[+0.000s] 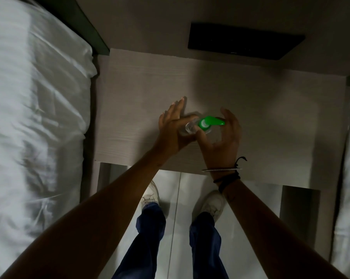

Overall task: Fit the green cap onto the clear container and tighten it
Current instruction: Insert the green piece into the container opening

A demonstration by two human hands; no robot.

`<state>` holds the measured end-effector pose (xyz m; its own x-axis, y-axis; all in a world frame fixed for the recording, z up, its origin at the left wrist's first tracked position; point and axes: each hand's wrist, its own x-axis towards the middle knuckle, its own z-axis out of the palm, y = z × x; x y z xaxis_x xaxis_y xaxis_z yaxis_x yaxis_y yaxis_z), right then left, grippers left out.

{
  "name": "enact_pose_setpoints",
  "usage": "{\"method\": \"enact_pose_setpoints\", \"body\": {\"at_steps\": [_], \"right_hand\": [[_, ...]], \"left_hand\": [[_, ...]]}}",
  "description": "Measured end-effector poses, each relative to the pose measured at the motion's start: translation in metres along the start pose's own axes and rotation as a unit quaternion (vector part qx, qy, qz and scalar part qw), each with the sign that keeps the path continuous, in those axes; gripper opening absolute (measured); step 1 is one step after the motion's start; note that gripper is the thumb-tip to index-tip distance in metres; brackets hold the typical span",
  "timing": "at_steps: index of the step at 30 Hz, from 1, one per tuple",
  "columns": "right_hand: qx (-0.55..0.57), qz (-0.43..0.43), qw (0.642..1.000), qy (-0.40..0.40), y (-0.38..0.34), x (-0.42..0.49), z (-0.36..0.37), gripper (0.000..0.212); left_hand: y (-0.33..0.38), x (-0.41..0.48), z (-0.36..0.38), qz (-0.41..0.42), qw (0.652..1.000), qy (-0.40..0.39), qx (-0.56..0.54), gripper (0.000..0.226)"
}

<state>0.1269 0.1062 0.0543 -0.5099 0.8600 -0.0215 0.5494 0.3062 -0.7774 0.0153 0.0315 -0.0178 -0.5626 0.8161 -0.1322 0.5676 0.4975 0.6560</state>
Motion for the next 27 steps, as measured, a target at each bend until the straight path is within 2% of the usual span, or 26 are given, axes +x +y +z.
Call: {"method": "enact_pose_setpoints", "body": {"at_steps": [9,14,16,21,27], "right_hand": [[-0.038,0.019,0.999,-0.005,0.008,0.003,0.008,0.045],[-0.036,0.030,0.998,-0.039,0.010,0.002,0.007,0.077],[-0.014,0.022,0.997,-0.074,0.014,0.001,0.005,0.080],[0.044,0.003,0.996,-0.075,0.018,0.005,0.002,0.046],[0.041,0.015,0.998,-0.048,0.016,0.012,0.005,0.041]], "left_hand": [[0.001,0.000,-0.003,0.000,1.000,-0.006,-0.003,0.063],[-0.001,-0.002,-0.001,0.008,1.000,-0.006,0.005,0.057],[-0.002,-0.002,-0.001,0.006,1.000,-0.003,-0.004,0.056],[0.001,-0.002,-0.002,-0.008,1.000,0.003,-0.015,0.062],[0.002,-0.002,-0.003,-0.011,1.000,0.003,-0.020,0.062]]}}
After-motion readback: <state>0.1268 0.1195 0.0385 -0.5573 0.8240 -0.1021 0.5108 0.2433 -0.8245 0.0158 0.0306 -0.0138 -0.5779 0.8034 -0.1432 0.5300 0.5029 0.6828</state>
